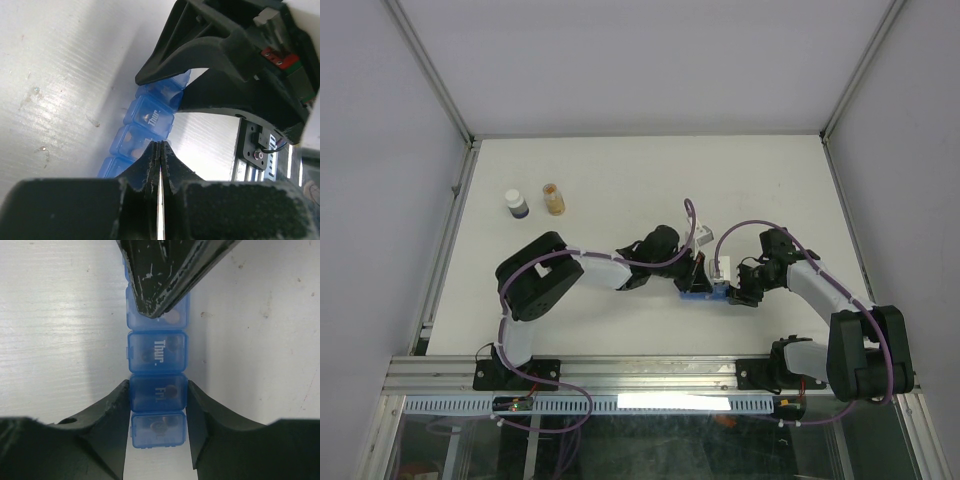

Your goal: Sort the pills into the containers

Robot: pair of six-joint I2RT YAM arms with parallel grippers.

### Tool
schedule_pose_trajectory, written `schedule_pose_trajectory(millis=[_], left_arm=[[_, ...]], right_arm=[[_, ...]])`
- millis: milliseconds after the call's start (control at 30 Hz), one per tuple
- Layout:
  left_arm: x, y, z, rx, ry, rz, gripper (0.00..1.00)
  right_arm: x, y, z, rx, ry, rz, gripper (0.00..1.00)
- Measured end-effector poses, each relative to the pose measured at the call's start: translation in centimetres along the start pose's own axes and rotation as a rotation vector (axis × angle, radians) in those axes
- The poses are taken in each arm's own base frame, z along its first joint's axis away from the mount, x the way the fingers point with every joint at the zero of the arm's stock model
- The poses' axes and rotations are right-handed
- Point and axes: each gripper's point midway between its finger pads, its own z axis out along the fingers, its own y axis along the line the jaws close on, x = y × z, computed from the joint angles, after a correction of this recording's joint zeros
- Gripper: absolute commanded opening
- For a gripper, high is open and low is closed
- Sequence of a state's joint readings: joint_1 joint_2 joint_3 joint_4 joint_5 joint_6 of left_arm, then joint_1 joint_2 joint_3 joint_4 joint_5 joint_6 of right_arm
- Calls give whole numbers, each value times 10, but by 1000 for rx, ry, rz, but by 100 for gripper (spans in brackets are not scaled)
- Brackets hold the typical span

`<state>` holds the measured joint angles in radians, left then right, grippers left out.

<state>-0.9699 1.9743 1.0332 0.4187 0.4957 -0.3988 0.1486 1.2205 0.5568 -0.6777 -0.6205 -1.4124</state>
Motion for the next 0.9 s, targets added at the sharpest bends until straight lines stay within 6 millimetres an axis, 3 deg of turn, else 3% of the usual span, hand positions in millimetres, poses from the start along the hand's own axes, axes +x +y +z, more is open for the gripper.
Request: schedule_pose_trajectory(millis=[200,533,900], left_arm=[[13,4,-1,-28,45,-27,0],[13,4,-2,-38,55,-35,0],[-5,-9,-10,-24,22,-15,0]], right_arm=[[0,0,0,0,0,1,39],[0,0,0,-1,0,1,38],[0,0,0,-1,-1,1,38]])
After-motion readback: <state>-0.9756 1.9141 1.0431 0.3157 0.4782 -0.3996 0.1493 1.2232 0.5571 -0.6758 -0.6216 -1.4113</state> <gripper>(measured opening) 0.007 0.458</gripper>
